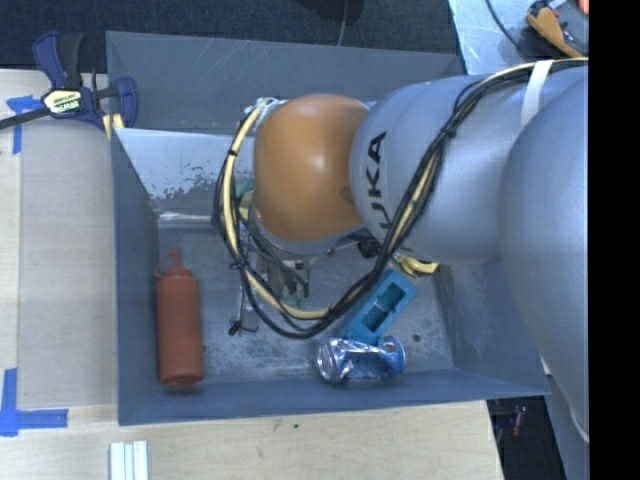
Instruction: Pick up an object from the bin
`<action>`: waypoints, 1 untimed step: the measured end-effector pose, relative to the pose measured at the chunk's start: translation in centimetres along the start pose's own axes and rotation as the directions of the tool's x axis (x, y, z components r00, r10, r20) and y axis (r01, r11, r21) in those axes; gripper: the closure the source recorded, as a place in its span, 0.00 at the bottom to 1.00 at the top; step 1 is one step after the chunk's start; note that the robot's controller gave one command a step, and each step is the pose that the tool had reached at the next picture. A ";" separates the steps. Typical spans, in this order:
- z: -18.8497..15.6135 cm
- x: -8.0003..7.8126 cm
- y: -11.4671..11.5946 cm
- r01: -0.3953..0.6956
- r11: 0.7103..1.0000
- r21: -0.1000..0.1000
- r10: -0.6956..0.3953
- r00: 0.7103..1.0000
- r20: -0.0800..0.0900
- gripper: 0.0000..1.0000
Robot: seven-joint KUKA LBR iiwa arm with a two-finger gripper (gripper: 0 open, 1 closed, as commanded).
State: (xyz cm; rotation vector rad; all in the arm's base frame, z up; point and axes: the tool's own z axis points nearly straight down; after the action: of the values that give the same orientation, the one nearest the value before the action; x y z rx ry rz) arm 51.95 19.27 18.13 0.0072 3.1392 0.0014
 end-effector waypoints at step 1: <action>0.0 0.0 0.0 0.000 1.000 0.000 0.000 1.000 0.000 0.00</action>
Offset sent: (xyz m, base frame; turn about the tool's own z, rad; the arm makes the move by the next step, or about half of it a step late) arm -0.0157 -0.0357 -0.0417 0.1422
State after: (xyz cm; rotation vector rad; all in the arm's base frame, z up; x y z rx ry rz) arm 51.95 19.26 18.13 0.0074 3.1392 0.0014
